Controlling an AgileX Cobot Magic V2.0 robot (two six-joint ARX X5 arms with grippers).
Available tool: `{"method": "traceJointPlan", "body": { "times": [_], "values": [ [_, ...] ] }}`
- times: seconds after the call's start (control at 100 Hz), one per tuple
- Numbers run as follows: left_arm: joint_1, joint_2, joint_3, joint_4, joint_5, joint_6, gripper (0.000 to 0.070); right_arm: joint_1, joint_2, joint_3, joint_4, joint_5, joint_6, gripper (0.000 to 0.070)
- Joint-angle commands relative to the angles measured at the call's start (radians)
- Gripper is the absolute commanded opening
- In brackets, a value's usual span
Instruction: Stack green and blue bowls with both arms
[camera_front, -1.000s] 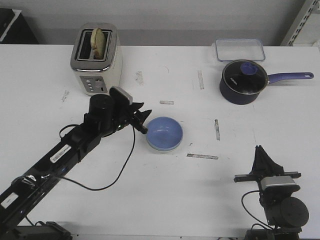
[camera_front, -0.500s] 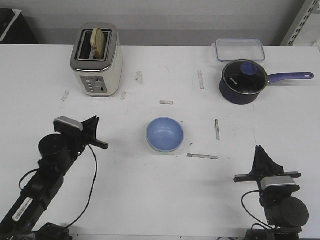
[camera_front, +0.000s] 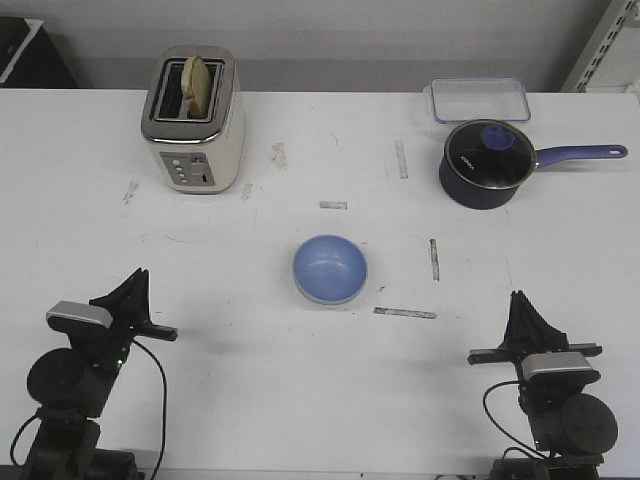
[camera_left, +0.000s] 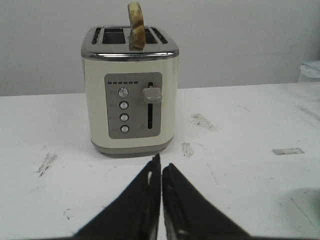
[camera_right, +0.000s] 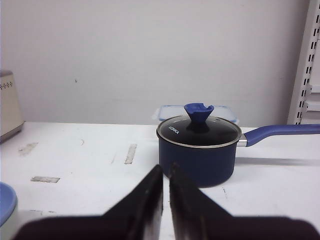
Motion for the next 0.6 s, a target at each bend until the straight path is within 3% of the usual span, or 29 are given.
{"method": "traceJointPlan", "body": {
  "times": [0.0,0.42,0.59],
  "values": [
    [-0.001,-0.040,0.007,0.014,0.003,-0.005,0.0001,0.001,-0.003,0.003,0.013,0.003,-0.008,0.0013],
    [-0.001,-0.249,0.007,0.013,0.002,-0.005,0.0001,0.001,-0.003,0.003,0.013,0.003,-0.008,0.0013],
    [0.000,-0.269,-0.001,-0.053,0.000,-0.003,0.0001,0.001,-0.003,0.003,0.012,0.003,-0.008,0.0013]
  ]
}}
